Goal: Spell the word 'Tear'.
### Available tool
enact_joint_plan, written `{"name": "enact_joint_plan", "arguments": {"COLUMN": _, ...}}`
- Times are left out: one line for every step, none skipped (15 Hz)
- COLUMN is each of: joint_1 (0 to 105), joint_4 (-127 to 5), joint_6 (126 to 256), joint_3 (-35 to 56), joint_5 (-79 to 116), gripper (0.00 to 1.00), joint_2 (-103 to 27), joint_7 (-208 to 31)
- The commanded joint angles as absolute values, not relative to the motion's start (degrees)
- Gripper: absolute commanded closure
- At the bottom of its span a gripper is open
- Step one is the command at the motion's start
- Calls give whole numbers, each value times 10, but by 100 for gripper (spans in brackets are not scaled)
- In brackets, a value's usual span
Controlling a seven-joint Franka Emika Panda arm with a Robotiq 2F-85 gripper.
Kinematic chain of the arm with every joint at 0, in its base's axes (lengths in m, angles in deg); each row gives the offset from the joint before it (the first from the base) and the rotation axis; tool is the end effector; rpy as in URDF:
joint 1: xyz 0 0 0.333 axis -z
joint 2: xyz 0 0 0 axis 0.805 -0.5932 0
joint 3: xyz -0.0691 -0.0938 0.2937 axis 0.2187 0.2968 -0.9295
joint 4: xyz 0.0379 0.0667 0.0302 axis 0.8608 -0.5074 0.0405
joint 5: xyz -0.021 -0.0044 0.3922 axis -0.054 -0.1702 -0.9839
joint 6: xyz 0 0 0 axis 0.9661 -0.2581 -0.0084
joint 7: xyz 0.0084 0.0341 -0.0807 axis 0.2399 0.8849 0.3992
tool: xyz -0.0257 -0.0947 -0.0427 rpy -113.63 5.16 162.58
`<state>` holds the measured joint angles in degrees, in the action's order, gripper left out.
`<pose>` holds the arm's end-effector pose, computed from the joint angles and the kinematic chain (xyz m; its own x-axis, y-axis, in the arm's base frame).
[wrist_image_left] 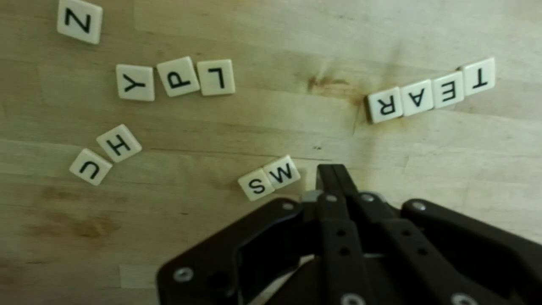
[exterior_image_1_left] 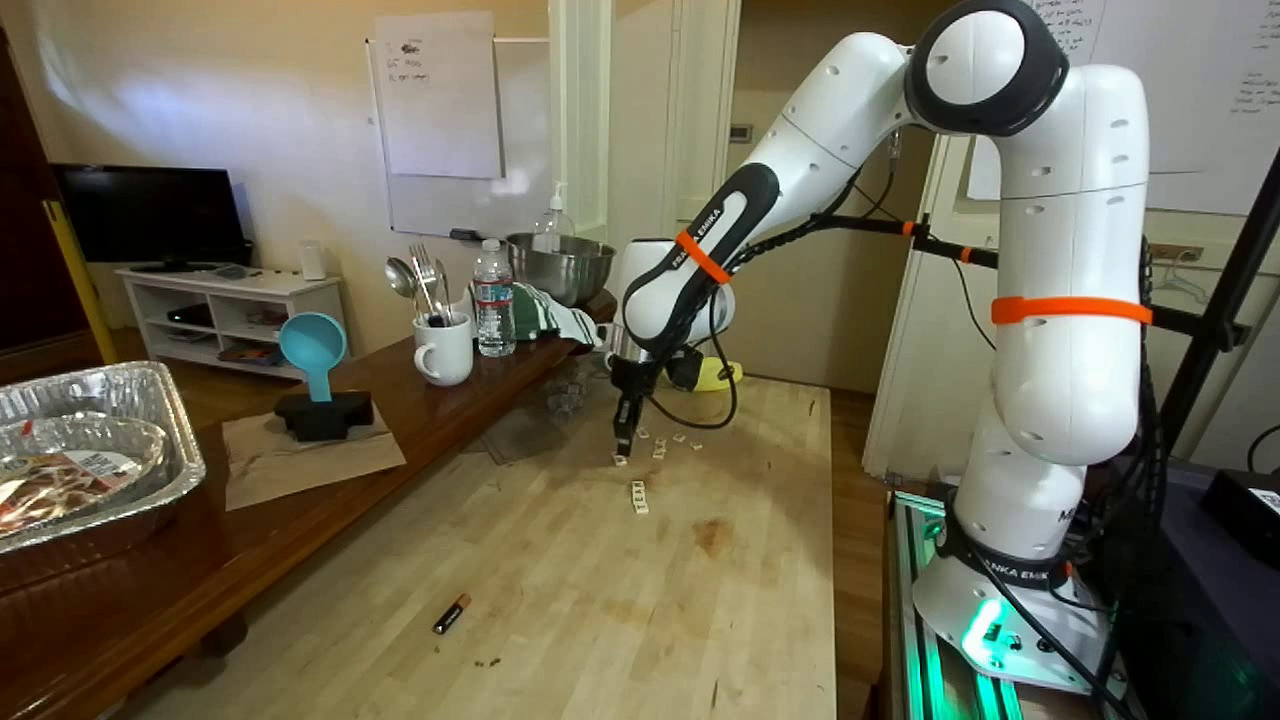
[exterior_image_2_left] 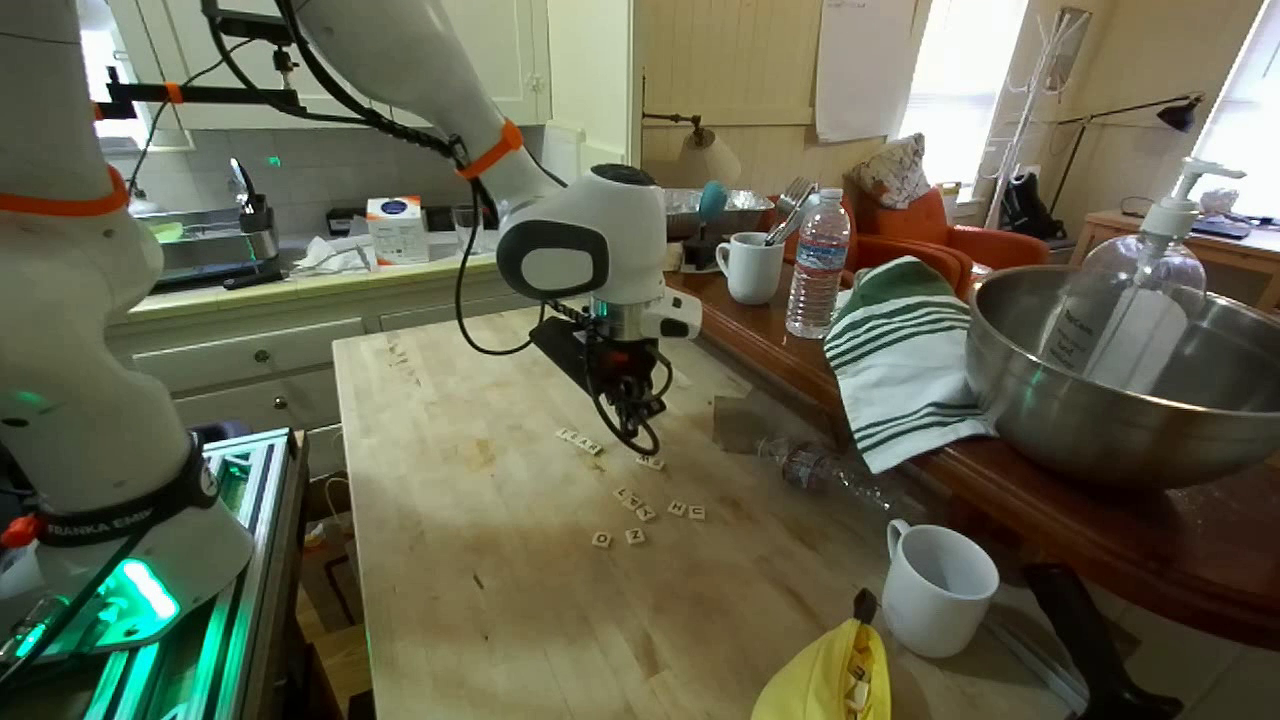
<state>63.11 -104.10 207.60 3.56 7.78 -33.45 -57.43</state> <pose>0.5126 -0.0640 0.2453 0.9718 0.2162 0.0944 0.2213 -0.9740 -0.0479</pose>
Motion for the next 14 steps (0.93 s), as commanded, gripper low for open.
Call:
{"name": "enact_joint_plan", "arguments": {"joint_1": 615, "joint_4": -1024, "joint_6": 2111, "joint_3": 56, "joint_5": 98, "gripper": 100, "joint_2": -358, "joint_7": -632}}
{"name": "enact_joint_plan", "arguments": {"joint_1": 613, "joint_4": -1022, "joint_6": 2118, "joint_3": 59, "joint_5": 103, "gripper": 100, "joint_2": -363, "joint_7": -647}}
{"name": "enact_joint_plan", "arguments": {"joint_1": 610, "joint_4": -1019, "joint_6": 2125, "joint_3": 64, "joint_5": 110, "gripper": 100, "joint_2": -368, "joint_7": -664}}
{"name": "enact_joint_plan", "arguments": {"joint_1": 606, "joint_4": -1017, "joint_6": 2129, "joint_3": 68, "joint_5": 117, "gripper": 100, "joint_2": -373, "joint_7": -679}}
{"name": "enact_joint_plan", "arguments": {"joint_1": 602, "joint_4": -1015, "joint_6": 2135, "joint_3": 72, "joint_5": 127, "gripper": 100, "joint_2": -378, "joint_7": -694}}
{"name": "enact_joint_plan", "arguments": {"joint_1": 599, "joint_4": -1014, "joint_6": 2138, "joint_3": 77, "joint_5": 137, "gripper": 100, "joint_2": -383, "joint_7": -708}}
{"name": "enact_joint_plan", "arguments": {"joint_1": 596, "joint_4": -1012, "joint_6": 2140, "joint_3": 80, "joint_5": 145, "gripper": 100, "joint_2": -389, "joint_7": -721}}
{"name": "enact_joint_plan", "arguments": {"joint_1": 593, "joint_4": -1010, "joint_6": 2138, "joint_3": 83, "joint_5": 153, "gripper": 100, "joint_2": -393, "joint_7": -732}}
{"name": "enact_joint_plan", "arguments": {"joint_1": 591, "joint_4": -1009, "joint_6": 2136, "joint_3": 86, "joint_5": 159, "gripper": 100, "joint_2": -396, "joint_7": -741}}
{"name": "enact_joint_plan", "arguments": {"joint_1": 589, "joint_4": -1008, "joint_6": 2135, "joint_3": 88, "joint_5": 163, "gripper": 100, "joint_2": -398, "joint_7": -749}}
{"name": "enact_joint_plan", "arguments": {"joint_1": 588, "joint_4": -1007, "joint_6": 2133, "joint_3": 88, "joint_5": 166, "gripper": 100, "joint_2": -400, "joint_7": -755}}
{"name": "enact_joint_plan", "arguments": {"joint_1": 587, "joint_4": -1007, "joint_6": 2132, "joint_3": 89, "joint_5": 168, "gripper": 100, "joint_2": -402, "joint_7": -759}}
{"name": "enact_joint_plan", "arguments": {"joint_1": 587, "joint_4": -1007, "joint_6": 2131, "joint_3": 89, "joint_5": 168, "gripper": 100, "joint_2": -404, "joint_7": -762}}
{"name": "enact_joint_plan", "arguments": {"joint_1": 585, "joint_4": -1006, "joint_6": 2132, "joint_3": 90, "joint_5": 170, "gripper": 100, "joint_2": -406, "joint_7": -766}}
